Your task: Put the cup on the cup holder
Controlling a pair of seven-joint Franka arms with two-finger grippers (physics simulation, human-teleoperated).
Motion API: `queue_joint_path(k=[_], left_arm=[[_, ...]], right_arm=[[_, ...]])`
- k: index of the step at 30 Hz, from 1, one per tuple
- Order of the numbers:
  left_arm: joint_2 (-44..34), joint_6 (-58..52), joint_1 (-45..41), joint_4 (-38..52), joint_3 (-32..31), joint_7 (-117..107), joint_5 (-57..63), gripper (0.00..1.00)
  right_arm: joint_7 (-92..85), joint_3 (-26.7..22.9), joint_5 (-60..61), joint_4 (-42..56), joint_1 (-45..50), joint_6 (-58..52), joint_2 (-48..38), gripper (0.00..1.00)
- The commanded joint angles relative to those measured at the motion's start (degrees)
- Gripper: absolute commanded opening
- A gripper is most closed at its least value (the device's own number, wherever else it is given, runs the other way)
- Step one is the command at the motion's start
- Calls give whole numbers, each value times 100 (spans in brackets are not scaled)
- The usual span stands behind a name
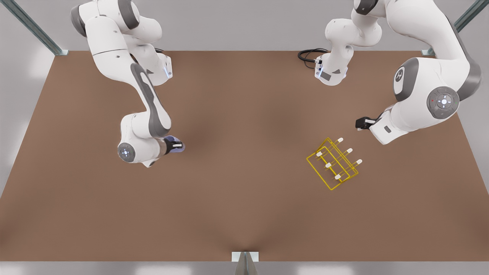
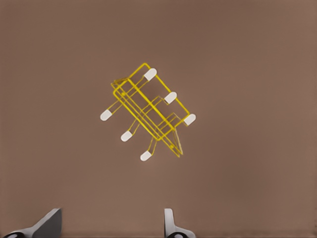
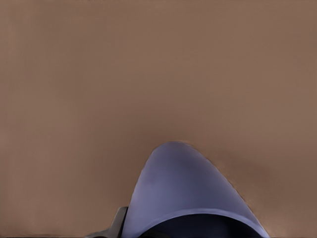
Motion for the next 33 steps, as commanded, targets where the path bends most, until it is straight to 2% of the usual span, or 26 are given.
queue_joint_path(k=[1,4,9,11,12,14,15,19,24,26,33], left_arm=[[9,-81,-2,1,-11,12,-3,100],[44,-11,-2,19,6,12,-3,100],[105,16,-2,19,15,3,14,100],[140,51,-2,19,15,3,23,100],[149,51,-2,19,15,3,32,100],[193,51,-2,19,15,-6,41,100],[193,51,-2,19,15,-6,41,100],[228,86,-2,19,6,-6,32,100],[255,95,-2,27,6,-14,41,100],[264,104,-2,27,6,-14,49,100],[299,174,-2,36,6,-14,49,100]], right_arm=[[123,-8,1985,411,217,-233,361,21],[132,-17,3612,1870,472,-198,1583,21],[526,123,5045,5104,850,328,3490,21],[984,1308,5046,5999,1052,1899,4104,21],[984,1582,5028,6615,1341,2420,4641,21],[949,1644,4966,7275,1641,2702,5336,21],[914,1792,4897,7468,1772,3105,5529,21],[457,1811,4659,7548,1799,3124,5829,21],[518,1776,4501,7425,1773,3098,5820,21],[966,1767,3561,7434,1746,3080,5785,21],[940,1767,3516,7417,1746,3018,5820,21]])
